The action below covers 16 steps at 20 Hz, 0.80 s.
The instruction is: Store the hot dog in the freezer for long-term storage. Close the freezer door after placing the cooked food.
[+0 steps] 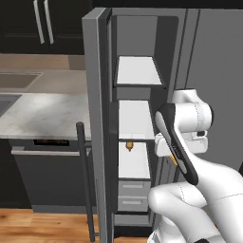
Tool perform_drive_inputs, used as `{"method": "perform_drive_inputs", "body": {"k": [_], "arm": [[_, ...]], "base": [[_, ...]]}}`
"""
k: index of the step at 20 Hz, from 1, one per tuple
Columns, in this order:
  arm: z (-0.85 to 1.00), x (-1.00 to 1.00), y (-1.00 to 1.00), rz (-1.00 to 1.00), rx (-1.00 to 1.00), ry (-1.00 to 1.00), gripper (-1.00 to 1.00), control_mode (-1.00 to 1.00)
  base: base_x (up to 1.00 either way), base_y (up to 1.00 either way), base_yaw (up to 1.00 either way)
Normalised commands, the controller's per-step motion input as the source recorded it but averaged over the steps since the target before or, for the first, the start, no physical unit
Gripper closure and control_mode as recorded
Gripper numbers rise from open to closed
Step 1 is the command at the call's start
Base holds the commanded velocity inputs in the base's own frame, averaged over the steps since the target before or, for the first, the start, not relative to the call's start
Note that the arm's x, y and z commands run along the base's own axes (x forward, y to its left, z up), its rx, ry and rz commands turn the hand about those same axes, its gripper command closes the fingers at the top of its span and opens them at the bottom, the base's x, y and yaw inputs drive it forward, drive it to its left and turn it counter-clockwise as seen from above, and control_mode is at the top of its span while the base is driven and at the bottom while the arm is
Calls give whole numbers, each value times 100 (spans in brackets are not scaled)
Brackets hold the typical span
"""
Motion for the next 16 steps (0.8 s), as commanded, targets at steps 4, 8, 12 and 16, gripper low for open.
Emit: {"method": "perform_drive_inputs", "body": {"k": [4,8,12,16], "arm": [[0,0,0,0,0,0,100,100],[0,0,0,0,0,0,100,100],[0,0,0,0,0,-7,100,-100],[2,17,15,0,-1,-35,100,-100]], "base": [[0,0,0],[0,0,0],[0,0,0],[0,0,0]]}}
